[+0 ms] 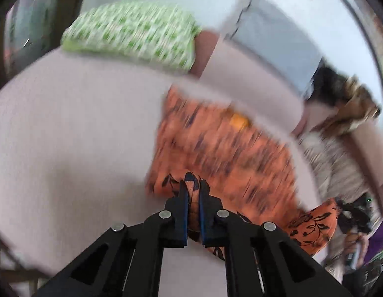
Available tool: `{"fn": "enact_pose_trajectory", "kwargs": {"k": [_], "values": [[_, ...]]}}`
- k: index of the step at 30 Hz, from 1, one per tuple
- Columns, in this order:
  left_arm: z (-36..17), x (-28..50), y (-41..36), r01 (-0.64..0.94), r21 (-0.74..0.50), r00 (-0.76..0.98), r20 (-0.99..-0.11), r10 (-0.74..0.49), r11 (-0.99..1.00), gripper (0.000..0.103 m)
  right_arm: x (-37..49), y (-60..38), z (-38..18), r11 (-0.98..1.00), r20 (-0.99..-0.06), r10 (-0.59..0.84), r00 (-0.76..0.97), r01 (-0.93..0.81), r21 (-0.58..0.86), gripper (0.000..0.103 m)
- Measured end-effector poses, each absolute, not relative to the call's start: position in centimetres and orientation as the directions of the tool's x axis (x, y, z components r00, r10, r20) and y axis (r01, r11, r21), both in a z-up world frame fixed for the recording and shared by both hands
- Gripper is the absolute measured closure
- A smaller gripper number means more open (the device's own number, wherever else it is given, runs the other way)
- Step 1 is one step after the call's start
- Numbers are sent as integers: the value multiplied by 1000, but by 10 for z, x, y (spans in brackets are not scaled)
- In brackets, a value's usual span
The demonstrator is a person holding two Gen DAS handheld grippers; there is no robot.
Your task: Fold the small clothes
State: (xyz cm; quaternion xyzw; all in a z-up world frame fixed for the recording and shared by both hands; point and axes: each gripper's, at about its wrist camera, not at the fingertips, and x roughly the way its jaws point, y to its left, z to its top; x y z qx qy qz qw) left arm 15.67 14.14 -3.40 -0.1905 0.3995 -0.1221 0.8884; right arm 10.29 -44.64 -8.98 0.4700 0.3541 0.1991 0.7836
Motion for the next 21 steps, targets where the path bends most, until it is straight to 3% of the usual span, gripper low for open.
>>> {"fn": "enact_pose_trajectory", "kwargs": {"k": [3, 6, 8, 10, 12, 14, 18, 21], "values": [[-7, 221, 142, 50, -459, 720, -599, -350, 887, 94, 181, -460, -56, 509, -336, 590, 734, -15, 861, 95], [-20, 292, 134, 29, -393, 766, -582, -273, 919, 81, 250, -472, -63, 522, -356, 513, 781, 44, 852, 91], [-52, 337, 129, -50, -290, 771, -619, -148, 956, 40, 292, -468, -90, 570, -444, 487, 752, 112, 814, 82], [-95, 374, 132, -141, -206, 692, -720, -52, 968, 36, 314, -462, -123, 633, -590, 413, 694, 247, 734, 33], [-126, 390, 146, -190, -237, 600, -797, -78, 953, 37, 312, -454, -143, 685, -648, 375, 663, 272, 675, 33], [-121, 377, 158, -191, -272, 642, -762, -89, 943, 36, 297, -449, -140, 745, -657, 332, 677, 238, 623, 33], [-111, 339, 154, -56, -242, 657, -740, -147, 969, 24, 269, -450, -136, 836, -702, 256, 664, 213, 506, 28], [-131, 332, 129, 48, -215, 572, -794, -203, 975, 24, 277, -441, -155, 836, -742, 335, 580, 181, 519, 28]]}}
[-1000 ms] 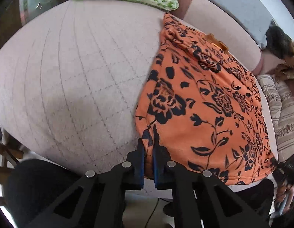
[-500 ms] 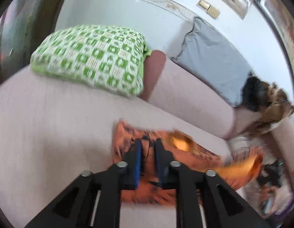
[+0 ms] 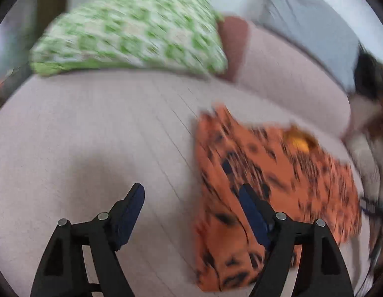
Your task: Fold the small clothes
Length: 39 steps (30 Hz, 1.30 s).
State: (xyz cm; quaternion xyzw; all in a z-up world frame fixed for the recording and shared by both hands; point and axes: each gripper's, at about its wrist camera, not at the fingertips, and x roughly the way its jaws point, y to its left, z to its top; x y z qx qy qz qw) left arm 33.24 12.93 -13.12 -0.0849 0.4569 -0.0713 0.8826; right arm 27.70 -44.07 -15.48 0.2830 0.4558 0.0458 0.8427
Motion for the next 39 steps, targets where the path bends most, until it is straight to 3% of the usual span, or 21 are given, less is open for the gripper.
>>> {"fn": "enact_pose_trajectory", "kwargs": {"k": [2, 3, 4, 5, 6, 8, 13, 16, 20, 23, 24, 26, 27, 30, 34, 39], "values": [[-152, 334, 110, 67, -198, 503, -840, -205, 978, 24, 286, -425, -164, 809, -735, 438, 517, 130, 573, 28], [-160, 334, 103, 66, -175, 496, -848, -185, 982, 24, 289, -414, -164, 846, -769, 392, 505, 131, 517, 28], [-160, 331, 95, 75, -126, 534, -833, -147, 989, 30, 292, -408, -166, 858, -785, 372, 495, 139, 494, 34], [-159, 329, 89, 96, -115, 531, -834, -149, 989, 68, 294, -407, -166, 852, -790, 377, 483, 154, 500, 46], [-156, 334, 85, 106, -167, 496, -846, -197, 980, 81, 296, -410, -167, 824, -783, 410, 468, 177, 538, 79], [-141, 338, 82, 57, -200, 481, -853, -203, 978, 86, 296, -406, -156, 823, -778, 410, 477, 174, 540, 83], [-68, 299, 74, 115, -201, 583, -780, -230, 973, 87, 259, -404, -87, 821, -717, 418, 557, 106, 561, 89], [-29, 236, 82, 130, -214, 636, -732, -247, 968, 87, 211, -400, -54, 837, -709, 412, 573, 70, 543, 89], [-53, 155, 103, 93, -256, 593, -763, -260, 962, 82, 133, -401, -66, 832, -730, 430, 531, 80, 548, 88], [-127, 123, 110, 33, -182, 456, -872, -177, 983, 65, 89, -405, -135, 852, -814, 416, 405, 140, 505, 64], [-142, 117, 114, 23, -180, 433, -885, -172, 983, 63, 80, -407, -157, 866, -856, 383, 346, 189, 464, 39], [-126, 109, 121, 40, -164, 506, -847, -161, 986, 51, 57, -418, -156, 830, -801, 402, 443, 192, 523, 39], [-112, 110, 122, 38, -147, 541, -829, -144, 988, 51, 55, -421, -148, 833, -797, 385, 464, 198, 517, 39], [-75, 119, 123, 78, -134, 634, -758, -153, 988, 35, 61, -428, -113, 854, -757, 330, 563, 163, 494, 38], [-81, 159, 117, 133, -109, 638, -751, -170, 985, 34, 103, -421, -97, 894, -750, 292, 594, 110, 434, 38], [-112, 193, 102, 147, -81, 583, -798, -153, 986, 34, 157, -405, -124, 946, -819, 235, 524, 69, 316, 38]]}}
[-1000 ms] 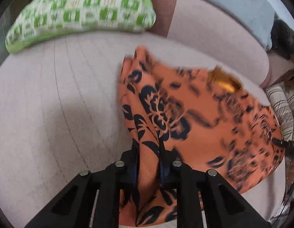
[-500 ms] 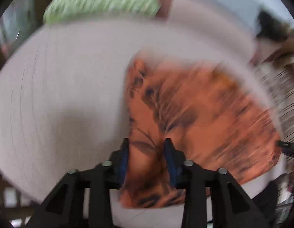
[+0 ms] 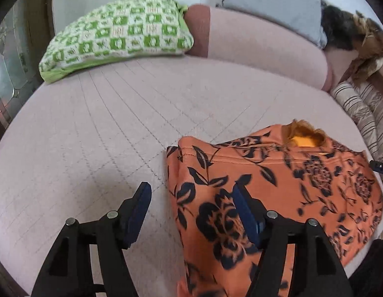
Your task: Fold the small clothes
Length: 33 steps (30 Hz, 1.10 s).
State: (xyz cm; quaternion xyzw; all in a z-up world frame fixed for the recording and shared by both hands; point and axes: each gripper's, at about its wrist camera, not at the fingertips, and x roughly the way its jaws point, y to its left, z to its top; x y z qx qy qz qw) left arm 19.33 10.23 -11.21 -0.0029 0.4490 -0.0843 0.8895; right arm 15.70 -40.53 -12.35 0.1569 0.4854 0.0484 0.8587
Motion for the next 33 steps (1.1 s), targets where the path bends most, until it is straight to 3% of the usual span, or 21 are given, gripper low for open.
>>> {"fn": "enact_pose_trajectory", "kwargs": {"k": [2, 3, 5, 6, 11, 14, 15, 16, 19, 22, 26, 27, 28, 30, 32, 33], "values": [[-118, 207, 102, 156, -90, 579, -799, -164, 984, 36, 170, -401, -134, 959, -855, 208, 475, 72, 273, 53], [-118, 211, 101, 158, -84, 580, -799, -161, 984, 41, 170, -401, -135, 964, -862, 187, 472, 80, 253, 79], [-121, 216, 97, 170, -62, 559, -816, -148, 984, 101, 165, -402, -125, 969, -855, 173, 489, 72, 237, 90], [-120, 219, 97, 169, -38, 563, -817, -128, 985, 101, 162, -401, -115, 973, -847, 164, 505, 60, 224, 94], [-102, 213, 98, 121, -35, 672, -733, -107, 992, 101, 156, -398, -76, 984, -776, 107, 621, 48, 174, 97], [-142, 235, 102, 57, -11, 580, -813, -42, 998, 98, 175, -409, -111, 979, -785, 45, 618, 129, 158, 94], [-149, 238, 107, 25, -25, 568, -823, -35, 999, 94, 184, -415, -135, 974, -833, 62, 550, 149, 171, 87], [-143, 235, 109, 5, -31, 585, -810, -28, 999, 85, 186, -422, -152, 955, -850, 106, 516, 184, 231, 86], [-115, 219, 118, -17, -43, 626, -779, -23, 999, 56, 166, -428, -127, 941, -800, 84, 594, 217, 259, 86], [-87, 195, 119, -5, -25, 672, -740, -16, 1000, 56, 143, -420, -92, 953, -774, 58, 630, 196, 231, 84], [-63, 145, 100, 96, -37, 699, -709, -94, 995, 52, 107, -389, -57, 946, -724, 197, 661, 65, 317, 81], [-65, 136, 96, 118, -39, 698, -707, -111, 992, 50, 100, -382, -55, 930, -710, 259, 655, 28, 365, 70], [-68, 125, 90, 138, -44, 695, -707, -128, 989, 48, 96, -377, -61, 903, -698, 335, 633, -4, 430, 42], [-86, 114, 78, 152, -59, 670, -728, -147, 987, 41, 92, -378, -95, 867, -713, 382, 589, 40, 497, 14], [-118, 117, 67, 160, -2, 607, -788, -100, 987, 39, 93, -395, -138, 842, -763, 360, 536, 166, 514, 17], [-137, 121, 63, 153, 48, 571, -820, -49, 987, 39, 87, -409, -147, 806, -748, 349, 565, 226, 547, 33]]}}
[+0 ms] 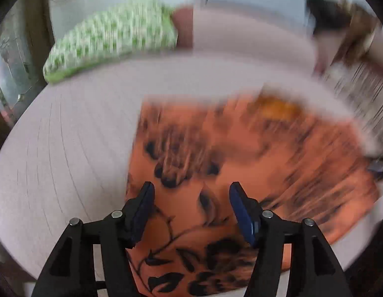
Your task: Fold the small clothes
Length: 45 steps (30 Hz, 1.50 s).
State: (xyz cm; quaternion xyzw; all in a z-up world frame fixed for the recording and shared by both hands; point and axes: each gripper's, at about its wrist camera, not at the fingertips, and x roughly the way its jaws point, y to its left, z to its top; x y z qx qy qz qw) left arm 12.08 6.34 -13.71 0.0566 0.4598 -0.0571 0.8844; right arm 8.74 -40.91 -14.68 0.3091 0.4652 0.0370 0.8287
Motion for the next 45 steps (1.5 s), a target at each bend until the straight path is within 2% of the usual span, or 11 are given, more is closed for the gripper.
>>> {"fn": "enact_pose_trajectory", "kwargs": {"k": [1, 5, 10, 12, 22, 25, 27, 33, 36, 41, 45], "values": [[-141, 117, 61, 159, 79, 591, -806, -31, 984, 38, 84, -414, -143, 789, -740, 340, 580, 252, 560, 43], [-103, 101, 61, 157, 22, 642, -762, -86, 987, 38, 74, -405, -99, 810, -715, 338, 612, 198, 552, 39], [-110, 91, 59, 164, 47, 644, -762, -71, 985, 35, 67, -385, -102, 803, -671, 416, 614, 98, 587, 16], [-140, 99, 66, 155, 35, 593, -803, -64, 987, 33, 76, -393, -145, 816, -767, 368, 525, 214, 537, 20], [-93, 108, 66, 149, -45, 663, -737, -133, 988, 34, 124, -400, -84, 738, -626, 498, 600, 85, 669, 21], [-131, 134, 75, 95, -4, 571, -819, -58, 995, 33, 161, -421, -134, 775, -741, 390, 547, 240, 585, 21], [-123, 130, 71, 110, 17, 603, -796, -53, 994, 34, 160, -447, -156, 639, -699, 418, 580, 359, 680, 28], [-91, 133, 95, 46, -53, 672, -738, -70, 998, 30, 154, -421, -109, 706, -613, 472, 633, 146, 694, 23], [-132, 163, 108, -48, -38, 534, -845, -6, 998, 24, 178, -438, -157, 748, -739, 385, 553, 282, 601, 24], [-109, 147, 112, -61, -57, 604, -797, -9, 997, 23, 142, -409, -106, 801, -690, 297, 660, 222, 557, 26], [-92, 108, 102, -13, -51, 650, -759, -30, 999, 23, 88, -367, -89, 776, -622, 435, 651, 80, 626, 25]]}}
